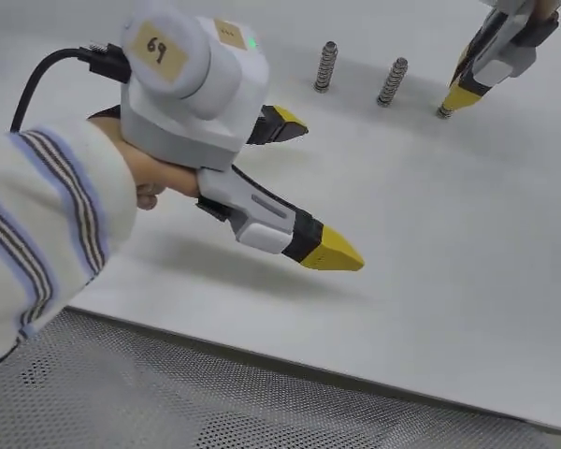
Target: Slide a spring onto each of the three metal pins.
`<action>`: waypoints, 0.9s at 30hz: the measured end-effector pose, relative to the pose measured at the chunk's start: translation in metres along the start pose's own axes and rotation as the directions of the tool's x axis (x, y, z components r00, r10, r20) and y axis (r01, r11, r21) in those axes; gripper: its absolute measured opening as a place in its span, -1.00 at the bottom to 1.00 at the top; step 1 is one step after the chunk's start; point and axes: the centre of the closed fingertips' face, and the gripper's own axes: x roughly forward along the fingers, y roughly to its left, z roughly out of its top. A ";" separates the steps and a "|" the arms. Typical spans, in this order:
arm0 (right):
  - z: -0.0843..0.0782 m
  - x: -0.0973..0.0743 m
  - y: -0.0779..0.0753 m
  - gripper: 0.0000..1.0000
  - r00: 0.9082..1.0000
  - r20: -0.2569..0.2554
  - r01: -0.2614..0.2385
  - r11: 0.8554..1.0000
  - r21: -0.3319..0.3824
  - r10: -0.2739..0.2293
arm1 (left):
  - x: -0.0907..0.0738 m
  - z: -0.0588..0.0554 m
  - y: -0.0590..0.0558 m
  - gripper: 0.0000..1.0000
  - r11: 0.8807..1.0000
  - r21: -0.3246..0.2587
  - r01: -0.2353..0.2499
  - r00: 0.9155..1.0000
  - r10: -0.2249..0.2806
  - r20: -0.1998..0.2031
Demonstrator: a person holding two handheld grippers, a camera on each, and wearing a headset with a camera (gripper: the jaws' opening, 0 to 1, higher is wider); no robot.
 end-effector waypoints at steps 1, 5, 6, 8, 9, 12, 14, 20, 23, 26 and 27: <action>0.000 -0.001 0.000 -0.72 1.000 0.002 0.002 1.000 -0.001 -0.002 | 0.000 0.000 0.000 0.86 1.000 0.000 0.000 1.000 0.000 0.000; 0.000 -0.002 -0.003 -0.68 1.000 0.007 0.014 1.000 -0.002 -0.014 | -0.004 0.001 0.001 0.86 1.000 0.002 -0.006 1.000 0.006 -0.002; 0.000 -0.003 -0.003 -0.66 1.000 0.008 0.017 1.000 -0.003 -0.017 | -0.005 0.002 0.001 0.86 1.000 0.002 -0.008 1.000 0.008 -0.002; -0.001 -0.005 -0.004 -0.58 1.000 0.008 0.024 1.000 -0.007 -0.024 | -0.007 0.003 0.003 0.86 1.000 0.003 -0.013 1.000 0.013 0.001; -0.001 -0.005 -0.006 -0.55 0.999 0.006 0.033 0.999 -0.010 -0.033 | -0.009 0.004 0.004 0.87 1.000 0.004 -0.017 1.000 0.017 0.004; -0.002 -0.011 -0.008 -0.46 0.999 0.012 0.049 0.999 -0.016 -0.049 | -0.015 0.008 0.004 0.86 1.000 0.000 -0.026 1.000 0.026 0.008; 0.000 -0.014 -0.009 -0.43 0.998 0.024 0.058 0.998 -0.012 -0.057 | -0.019 0.008 0.007 0.86 0.999 -0.014 -0.039 0.999 0.040 0.011; 0.004 -0.032 -0.002 -0.31 0.993 0.071 0.094 0.996 -0.008 -0.093 | -0.028 0.006 0.013 0.87 0.998 -0.035 -0.059 0.998 0.059 0.019; 0.005 -0.039 0.003 -0.32 0.989 0.098 0.108 0.994 0.015 -0.109 | -0.033 0.006 0.016 0.88 0.997 -0.044 -0.067 0.997 0.068 0.027; 0.003 -0.043 0.007 -0.32 0.984 0.117 0.126 0.991 0.051 -0.131 | -0.037 0.007 0.018 0.88 0.996 -0.052 -0.073 0.997 0.075 0.036; 0.002 -0.045 0.009 -0.30 0.982 0.128 0.134 0.989 0.056 -0.141 | -0.038 0.006 0.020 0.88 0.996 -0.054 -0.078 0.996 0.080 0.036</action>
